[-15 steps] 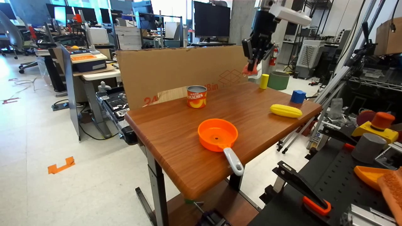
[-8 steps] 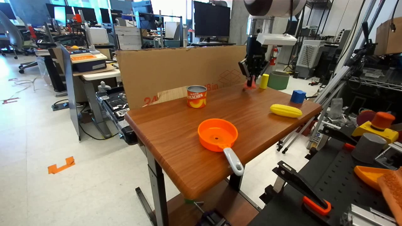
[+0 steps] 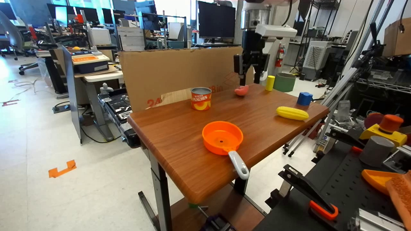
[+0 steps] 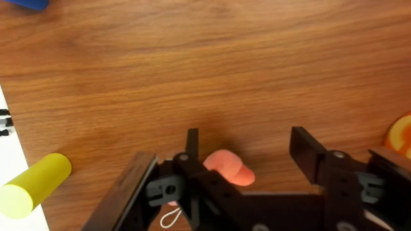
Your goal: Take the rabbit toy out of the orange pan and place it on the table
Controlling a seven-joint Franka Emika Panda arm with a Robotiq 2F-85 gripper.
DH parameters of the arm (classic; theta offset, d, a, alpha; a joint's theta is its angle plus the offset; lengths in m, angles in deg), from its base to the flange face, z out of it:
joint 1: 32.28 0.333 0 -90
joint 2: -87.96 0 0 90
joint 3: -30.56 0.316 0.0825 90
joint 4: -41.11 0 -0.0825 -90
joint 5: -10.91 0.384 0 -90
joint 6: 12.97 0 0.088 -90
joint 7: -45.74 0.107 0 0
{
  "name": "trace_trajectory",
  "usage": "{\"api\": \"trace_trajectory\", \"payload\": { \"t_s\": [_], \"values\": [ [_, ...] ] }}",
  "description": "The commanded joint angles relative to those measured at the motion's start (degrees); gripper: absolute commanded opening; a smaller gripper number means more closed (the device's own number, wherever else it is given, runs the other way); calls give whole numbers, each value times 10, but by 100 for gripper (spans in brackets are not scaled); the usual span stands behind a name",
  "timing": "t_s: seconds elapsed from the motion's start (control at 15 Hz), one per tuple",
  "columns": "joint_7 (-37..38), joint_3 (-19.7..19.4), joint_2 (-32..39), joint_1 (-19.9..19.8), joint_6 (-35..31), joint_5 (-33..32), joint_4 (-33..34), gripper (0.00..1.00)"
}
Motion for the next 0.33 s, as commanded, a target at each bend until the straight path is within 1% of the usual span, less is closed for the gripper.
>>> {"api": "trace_trajectory", "payload": {
  "t_s": [0.0,0.07,0.13,0.2,0.27],
  "values": [
    [-72,15,-137,-4,25,-27,-127,100],
    [-34,13,-61,-3,13,-11,-52,100],
    [-38,13,-83,-2,15,-11,-70,95],
    [-37,13,-89,-2,15,-11,-72,100],
    [-37,13,-84,-3,15,-11,-69,100]
  ]
}}
